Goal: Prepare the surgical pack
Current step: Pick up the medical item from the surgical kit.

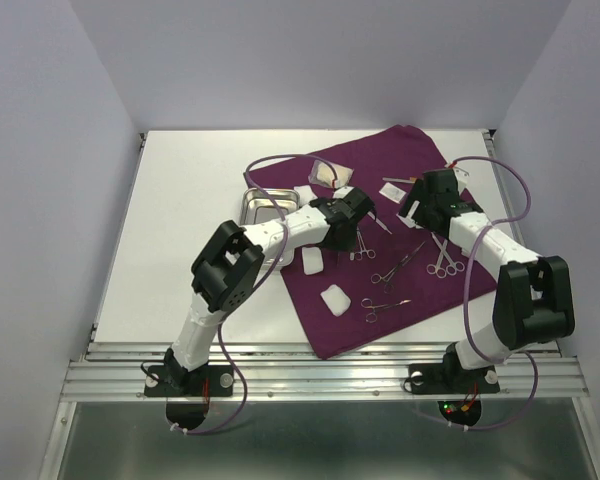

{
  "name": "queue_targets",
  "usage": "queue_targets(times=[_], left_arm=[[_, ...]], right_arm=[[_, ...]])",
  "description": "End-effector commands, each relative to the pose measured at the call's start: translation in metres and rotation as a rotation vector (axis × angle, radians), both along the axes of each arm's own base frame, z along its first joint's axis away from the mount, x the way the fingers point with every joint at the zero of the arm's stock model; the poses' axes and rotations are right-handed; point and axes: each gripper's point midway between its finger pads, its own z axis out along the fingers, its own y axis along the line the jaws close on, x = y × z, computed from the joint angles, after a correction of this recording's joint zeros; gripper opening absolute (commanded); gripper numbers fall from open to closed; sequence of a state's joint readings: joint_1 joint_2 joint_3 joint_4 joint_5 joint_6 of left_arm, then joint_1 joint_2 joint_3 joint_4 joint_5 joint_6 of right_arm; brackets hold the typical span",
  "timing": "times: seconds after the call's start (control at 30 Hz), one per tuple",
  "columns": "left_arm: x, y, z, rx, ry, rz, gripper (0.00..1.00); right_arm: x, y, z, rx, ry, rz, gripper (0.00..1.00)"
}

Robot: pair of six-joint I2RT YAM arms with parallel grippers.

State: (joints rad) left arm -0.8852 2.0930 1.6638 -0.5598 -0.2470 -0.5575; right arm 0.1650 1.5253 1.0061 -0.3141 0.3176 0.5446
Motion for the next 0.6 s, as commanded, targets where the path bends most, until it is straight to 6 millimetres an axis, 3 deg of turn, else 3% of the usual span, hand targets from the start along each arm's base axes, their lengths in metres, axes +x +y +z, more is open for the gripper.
queue_targets(times=[0.0, 0.57], left_arm=[[0.017, -0.017, 0.02, -0.045, -0.044, 0.011, 0.56], [0.025, -0.018, -0.015, 0.036, -0.029, 0.006, 0.33]], right_arm=[[-0.003, 0.003, 0.016, 0.013, -0.038, 0.028, 0.91], [-0.011, 0.003, 0.007, 0.024, -0.019, 0.029, 0.9]])
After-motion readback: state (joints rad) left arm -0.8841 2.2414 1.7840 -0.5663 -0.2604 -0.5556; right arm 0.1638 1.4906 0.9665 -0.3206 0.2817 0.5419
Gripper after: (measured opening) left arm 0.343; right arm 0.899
